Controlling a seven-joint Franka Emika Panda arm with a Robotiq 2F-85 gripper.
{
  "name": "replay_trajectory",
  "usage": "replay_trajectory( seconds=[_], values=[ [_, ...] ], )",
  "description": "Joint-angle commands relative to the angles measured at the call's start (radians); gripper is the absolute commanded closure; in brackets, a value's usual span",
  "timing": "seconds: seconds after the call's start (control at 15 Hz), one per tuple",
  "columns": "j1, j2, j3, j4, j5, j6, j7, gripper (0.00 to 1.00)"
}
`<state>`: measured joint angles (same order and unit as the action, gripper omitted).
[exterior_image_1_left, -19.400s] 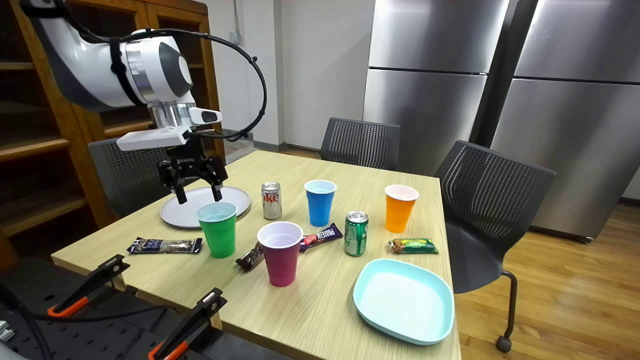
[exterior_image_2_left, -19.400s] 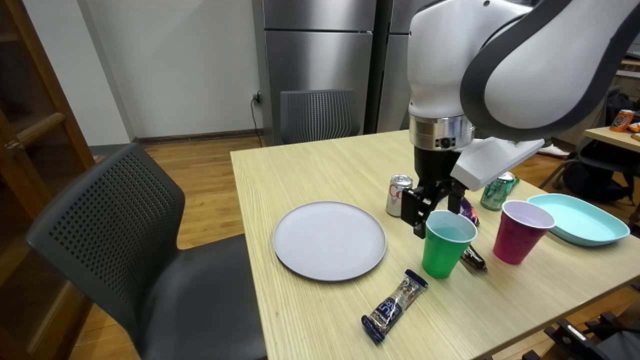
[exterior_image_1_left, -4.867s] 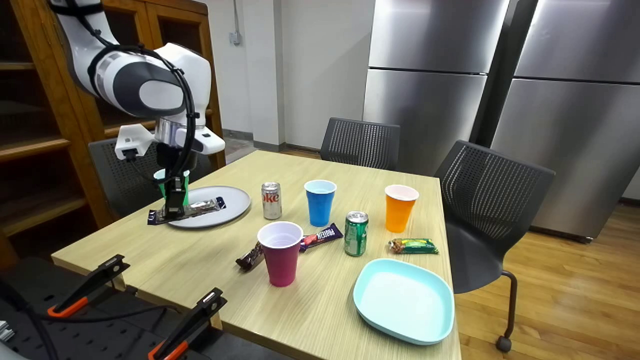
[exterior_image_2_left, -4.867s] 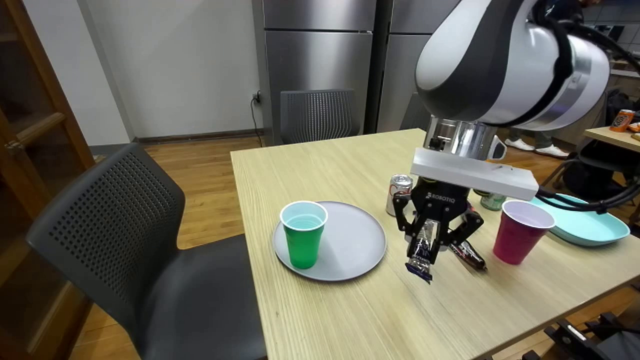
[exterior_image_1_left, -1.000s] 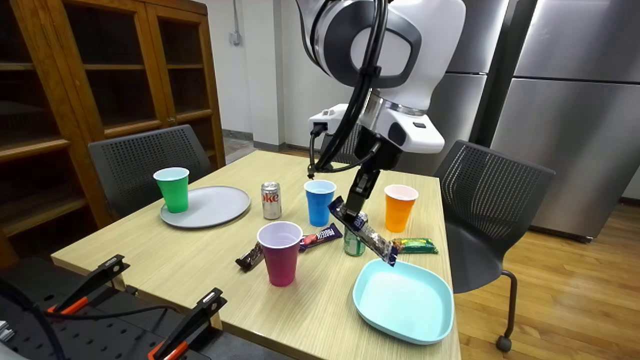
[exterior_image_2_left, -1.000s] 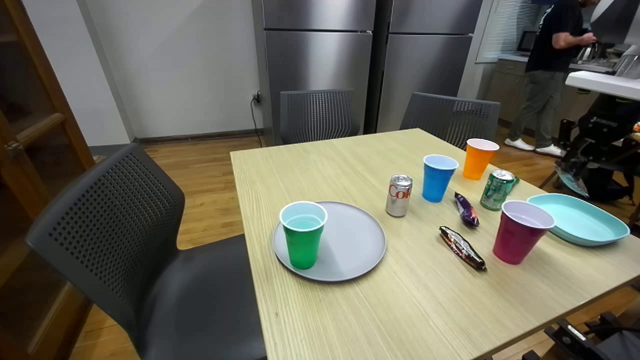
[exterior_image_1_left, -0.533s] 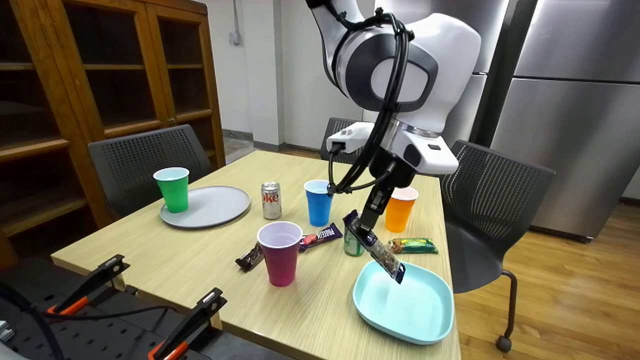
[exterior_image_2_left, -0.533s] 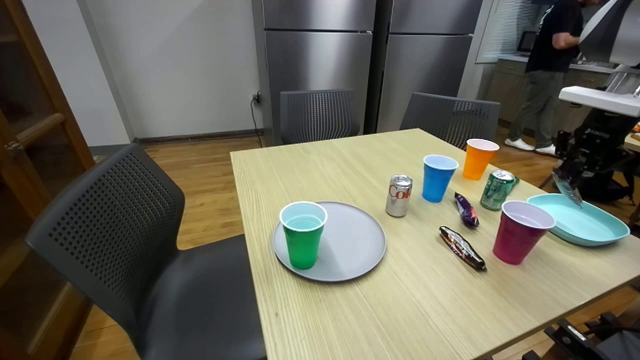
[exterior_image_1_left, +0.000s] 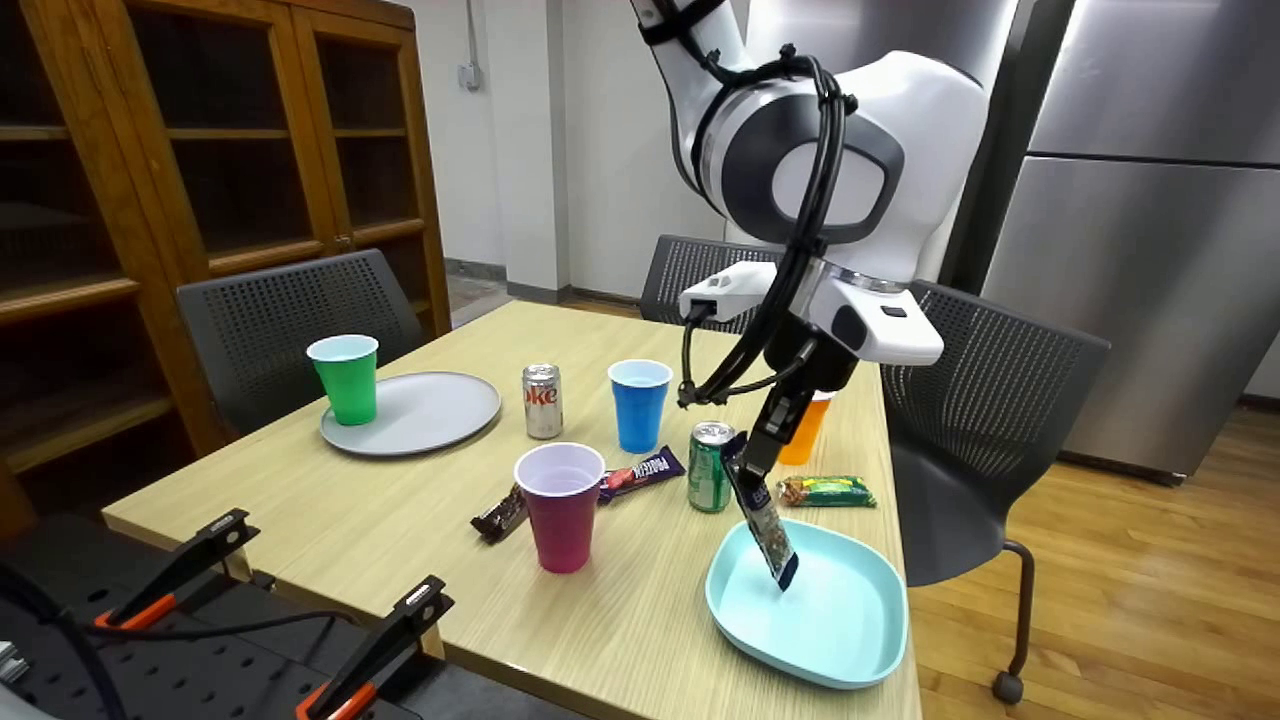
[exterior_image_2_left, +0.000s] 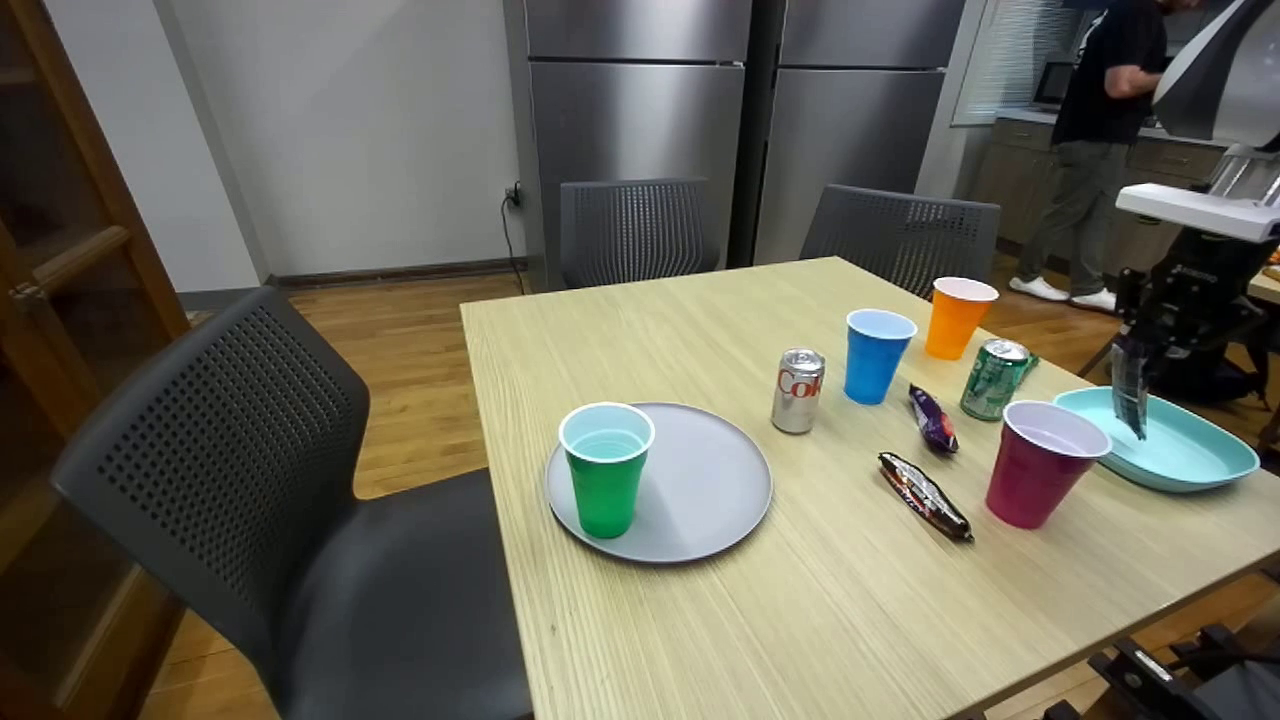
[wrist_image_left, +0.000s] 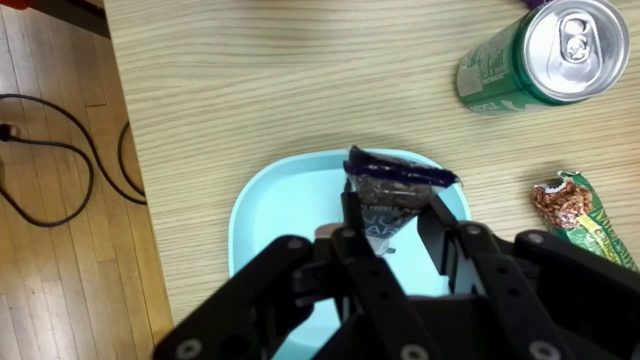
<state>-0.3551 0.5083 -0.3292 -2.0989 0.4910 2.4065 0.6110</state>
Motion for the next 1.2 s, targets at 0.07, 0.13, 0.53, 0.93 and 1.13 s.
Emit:
replay_trajectory(
  seconds=[0.07,0.13,0.53,0.93,1.13],
  values=[
    [-0.012,0.021,-0.003,0.043,0.002,-0.036,0.044,0.91],
    [-0.012,0.021,-0.003,0.041,0.003,-0.033,0.046,0.91],
    [-0.021,0.019,-0.008,0.032,0.008,-0.029,0.055,0.91],
    [-0.027,0.015,-0.010,0.031,0.006,-0.032,0.068,0.67],
    [-0.025,0.014,-0.009,0.030,0.005,-0.032,0.074,0.38]
  ],
)
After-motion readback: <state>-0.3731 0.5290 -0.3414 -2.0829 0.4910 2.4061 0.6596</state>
